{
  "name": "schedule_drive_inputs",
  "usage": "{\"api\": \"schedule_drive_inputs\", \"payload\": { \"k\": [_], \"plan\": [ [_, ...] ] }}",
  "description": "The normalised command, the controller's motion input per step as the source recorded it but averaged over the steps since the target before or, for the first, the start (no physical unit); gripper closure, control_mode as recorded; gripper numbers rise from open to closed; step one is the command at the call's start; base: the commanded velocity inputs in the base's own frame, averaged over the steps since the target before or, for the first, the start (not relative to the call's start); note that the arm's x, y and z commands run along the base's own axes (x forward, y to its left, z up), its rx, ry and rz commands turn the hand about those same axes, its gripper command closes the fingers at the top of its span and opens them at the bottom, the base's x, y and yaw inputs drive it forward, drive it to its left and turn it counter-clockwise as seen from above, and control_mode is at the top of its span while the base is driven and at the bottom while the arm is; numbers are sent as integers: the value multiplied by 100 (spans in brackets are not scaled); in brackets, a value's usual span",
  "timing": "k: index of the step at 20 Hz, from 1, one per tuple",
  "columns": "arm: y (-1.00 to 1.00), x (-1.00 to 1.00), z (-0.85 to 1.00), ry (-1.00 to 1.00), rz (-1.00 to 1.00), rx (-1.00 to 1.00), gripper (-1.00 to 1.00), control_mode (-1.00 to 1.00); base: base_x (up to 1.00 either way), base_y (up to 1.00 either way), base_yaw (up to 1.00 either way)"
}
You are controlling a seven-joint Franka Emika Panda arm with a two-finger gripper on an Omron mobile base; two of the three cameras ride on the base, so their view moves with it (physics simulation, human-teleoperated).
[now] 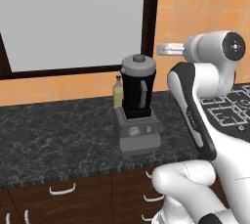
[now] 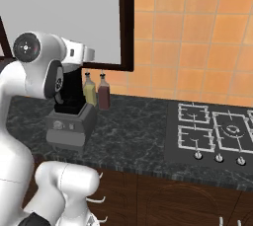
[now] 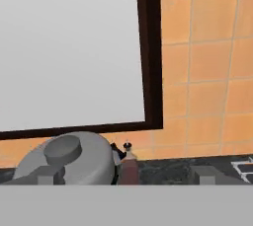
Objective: Close the lid blender by securely placing the lid on top.
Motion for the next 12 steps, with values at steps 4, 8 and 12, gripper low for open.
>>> {"api": "schedule_drive_inputs", "payload": {
  "k": [4,8,12],
  "plan": [
    [-29,-28,-26,3,-7,-1,-100,-100,0,0,0],
    [-18,-5,-19,7,0,-1,-100,-100,0,0,0],
    [-23,-14,-23,4,0,-1,-100,-100,0,0,0]
  ]
}}
